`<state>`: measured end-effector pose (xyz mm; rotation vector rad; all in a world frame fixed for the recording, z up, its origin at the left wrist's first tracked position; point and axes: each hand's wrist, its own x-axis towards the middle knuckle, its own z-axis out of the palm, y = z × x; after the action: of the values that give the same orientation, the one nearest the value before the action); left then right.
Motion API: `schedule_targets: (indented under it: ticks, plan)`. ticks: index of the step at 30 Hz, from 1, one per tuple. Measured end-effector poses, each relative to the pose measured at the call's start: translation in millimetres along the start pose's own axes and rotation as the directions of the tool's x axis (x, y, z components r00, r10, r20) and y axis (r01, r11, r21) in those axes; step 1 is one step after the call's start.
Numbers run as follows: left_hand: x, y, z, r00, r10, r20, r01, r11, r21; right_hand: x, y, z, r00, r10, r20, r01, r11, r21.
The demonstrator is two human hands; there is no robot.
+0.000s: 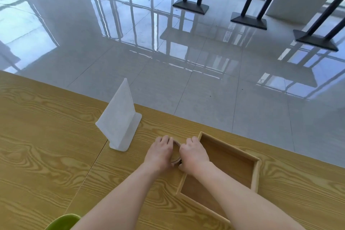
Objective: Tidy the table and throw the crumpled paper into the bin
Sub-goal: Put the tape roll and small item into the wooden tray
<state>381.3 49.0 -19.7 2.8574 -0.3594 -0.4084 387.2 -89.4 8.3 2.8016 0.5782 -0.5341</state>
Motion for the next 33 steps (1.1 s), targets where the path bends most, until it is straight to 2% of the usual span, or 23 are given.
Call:
schedule_targets:
  ticks: [3, 7, 11, 14, 17, 22, 25, 28, 30, 32, 33]
  plan:
    - [-6, -2, 1, 0.999, -0.04, 0.006, 0.04, 0.999, -0.022, -1, -1, -2, 1.0, 0.0, -0.013, 0.001, 0.999, 0.045]
    - [-24, -8, 3, 0.991, -0.116, -0.067, 0.106, 0.985, -0.139, -10, 0, -9, 0.988, 0.031, -0.149, -0.007, 0.986, 0.165]
    - [-35, -7, 1, 0.98, -0.154, -0.128, 0.122, 0.965, -0.23, -28, 22, -13, 0.946, 0.202, -0.254, -0.088, 0.913, 0.399]
    - [-37, 5, -6, 0.978, -0.122, -0.168, 0.07, 0.956, -0.285, -43, 42, -3, 0.906, 0.3, -0.299, -0.108, 0.847, 0.521]
    - [-37, 18, -12, 0.974, -0.071, -0.215, 0.009, 0.961, -0.276, -50, 55, 13, 0.923, 0.302, -0.24, -0.134, 0.834, 0.535]
    - [-42, 32, -13, 0.975, -0.048, -0.219, -0.012, 0.965, -0.263, -41, 52, 25, 0.963, 0.252, -0.094, -0.161, 0.821, 0.548]
    - [-47, 35, -12, 0.974, -0.047, -0.22, -0.014, 0.964, -0.267, -37, 51, 31, 0.967, 0.232, -0.104, -0.123, 0.786, 0.606]
    - [-51, 40, -10, 0.975, -0.04, -0.218, -0.02, 0.963, -0.267, -44, 61, 34, 0.965, 0.229, -0.129, -0.059, 0.668, 0.742]
    - [-50, 47, -9, 0.976, -0.034, -0.217, -0.028, 0.961, -0.276, -56, 66, 35, 0.921, 0.339, -0.191, -0.034, 0.558, 0.829]
    - [-45, 58, -8, 0.975, -0.016, -0.22, -0.045, 0.962, -0.271, -69, 67, 34, 0.87, 0.455, -0.189, -0.005, 0.393, 0.92]
    - [-42, 64, -7, 0.975, 0.0, -0.222, -0.061, 0.962, -0.265, -75, 66, 33, 0.876, 0.46, -0.145, 0.013, 0.277, 0.961]
